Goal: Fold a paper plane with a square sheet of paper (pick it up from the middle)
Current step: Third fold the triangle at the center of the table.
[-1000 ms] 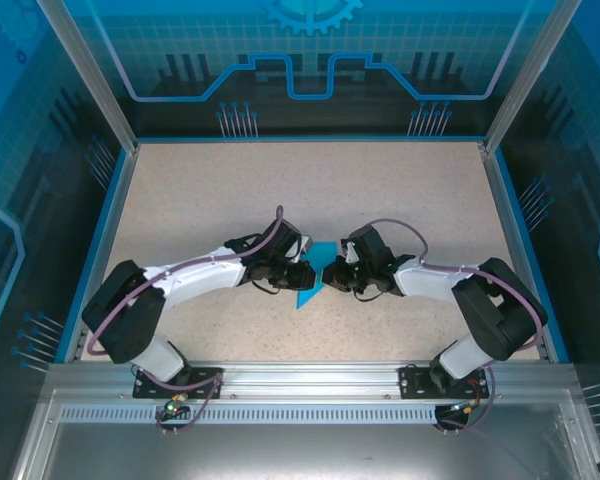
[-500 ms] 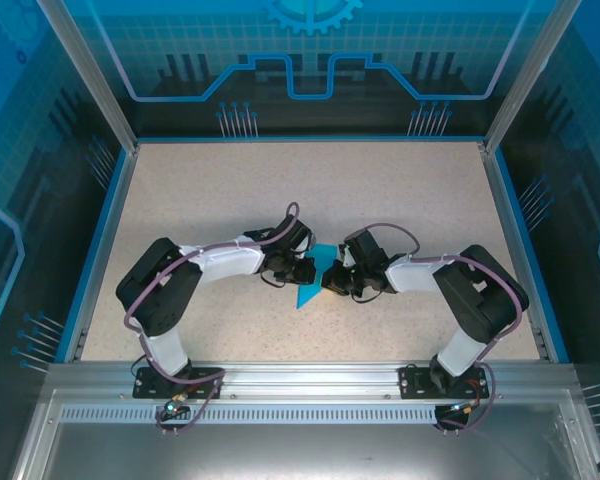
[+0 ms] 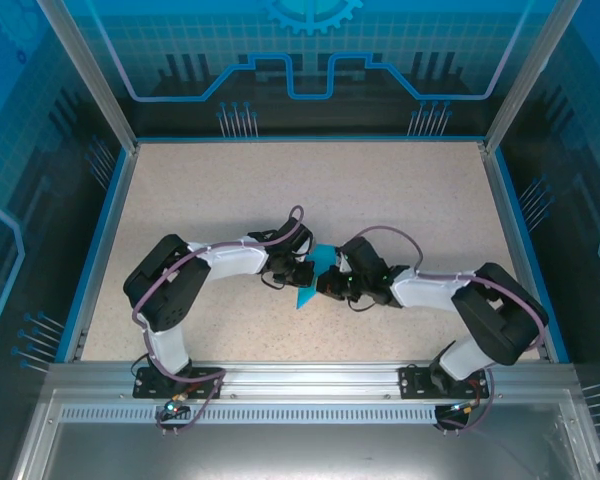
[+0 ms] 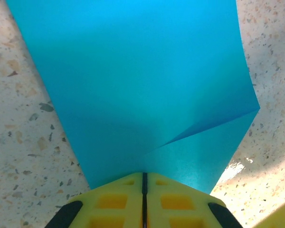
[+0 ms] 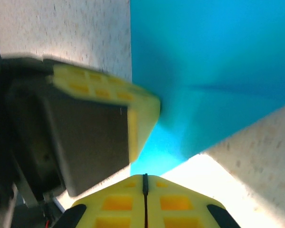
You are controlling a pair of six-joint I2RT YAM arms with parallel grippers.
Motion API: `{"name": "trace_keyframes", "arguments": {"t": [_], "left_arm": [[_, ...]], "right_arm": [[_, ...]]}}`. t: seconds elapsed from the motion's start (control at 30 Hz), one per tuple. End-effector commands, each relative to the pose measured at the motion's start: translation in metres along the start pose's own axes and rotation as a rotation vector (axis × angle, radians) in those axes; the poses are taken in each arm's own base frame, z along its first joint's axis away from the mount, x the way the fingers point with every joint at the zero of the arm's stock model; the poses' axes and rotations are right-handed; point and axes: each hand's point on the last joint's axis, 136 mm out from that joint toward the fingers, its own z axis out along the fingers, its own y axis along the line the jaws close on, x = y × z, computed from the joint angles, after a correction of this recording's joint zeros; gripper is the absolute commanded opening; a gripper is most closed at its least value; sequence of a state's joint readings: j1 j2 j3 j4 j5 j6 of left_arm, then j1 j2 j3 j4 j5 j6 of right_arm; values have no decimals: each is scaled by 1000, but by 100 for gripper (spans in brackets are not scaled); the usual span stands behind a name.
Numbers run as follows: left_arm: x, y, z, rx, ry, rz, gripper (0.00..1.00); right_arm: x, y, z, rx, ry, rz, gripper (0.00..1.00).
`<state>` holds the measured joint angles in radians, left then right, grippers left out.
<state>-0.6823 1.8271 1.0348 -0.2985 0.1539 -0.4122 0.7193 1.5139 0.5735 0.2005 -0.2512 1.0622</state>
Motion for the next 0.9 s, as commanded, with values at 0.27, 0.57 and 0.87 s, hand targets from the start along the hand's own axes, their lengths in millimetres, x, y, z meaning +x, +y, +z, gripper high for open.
{"name": "trace_keyframes", "arguments": {"t": [0.27, 0.57, 0.87], "left_arm": [[15, 18, 8, -11, 42, -24, 10], [18, 17, 9, 7, 53, -30, 10], [19, 18, 10, 1, 60, -35, 10]], "right_arm": [[27, 33, 30, -47, -14, -15, 5], [31, 28, 47, -33, 15, -10, 5], [42, -13, 47, 151, 52, 33, 4]]}}
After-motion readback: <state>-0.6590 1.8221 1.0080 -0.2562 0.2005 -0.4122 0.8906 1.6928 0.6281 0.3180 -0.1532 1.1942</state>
